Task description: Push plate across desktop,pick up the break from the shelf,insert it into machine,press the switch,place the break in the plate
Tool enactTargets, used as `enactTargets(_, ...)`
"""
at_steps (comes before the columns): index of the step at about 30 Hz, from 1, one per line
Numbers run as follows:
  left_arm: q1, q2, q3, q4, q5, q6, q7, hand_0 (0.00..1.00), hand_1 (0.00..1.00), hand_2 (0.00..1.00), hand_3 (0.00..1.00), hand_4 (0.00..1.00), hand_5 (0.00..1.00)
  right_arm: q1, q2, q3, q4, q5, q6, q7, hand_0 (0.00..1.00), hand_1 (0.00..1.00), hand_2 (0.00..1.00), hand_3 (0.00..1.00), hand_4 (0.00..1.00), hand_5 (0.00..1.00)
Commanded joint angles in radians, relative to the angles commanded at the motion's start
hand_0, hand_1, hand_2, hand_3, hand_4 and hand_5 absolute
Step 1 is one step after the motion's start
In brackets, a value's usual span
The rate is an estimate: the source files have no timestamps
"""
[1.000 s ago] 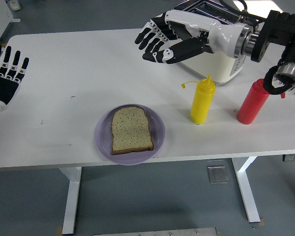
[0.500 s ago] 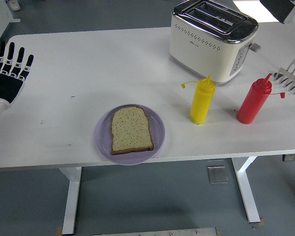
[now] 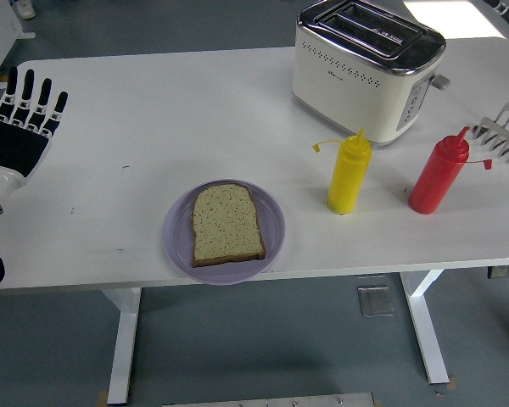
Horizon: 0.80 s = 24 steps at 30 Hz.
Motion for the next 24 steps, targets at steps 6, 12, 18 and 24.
enactTargets(6,0.001,0.000,0.004,-0.006,-0.002,0.000,0.000,0.831,0.758,0.709,0.714,0.779,0.998,-0.025,0.011,0.023,-0.002,0.018,-0.004,-0.001,0.777,0.730,0.708,0.696,0.692,0.302)
enactTargets(12,-0.001,0.001,0.007,-0.008,-0.002,0.001,-0.001,0.830,0.756,0.708,0.713,0.779,0.998,-0.023,0.011,0.032,0.000,0.017,-0.004,-0.002,0.782,0.734,0.709,0.696,0.698,0.324)
enactTargets(18,-0.007,0.000,0.009,-0.007,-0.003,0.001,0.000,0.828,0.754,0.707,0.712,0.777,0.998,-0.028,0.012,0.044,0.008,0.018,-0.005,-0.005,0.784,0.736,0.708,0.696,0.700,0.346)
enactTargets(24,-0.012,0.002,0.015,-0.009,-0.004,0.001,0.000,0.827,0.754,0.705,0.710,0.778,0.998,-0.036,0.017,0.051,0.008,0.018,-0.009,-0.006,0.786,0.735,0.708,0.697,0.699,0.354)
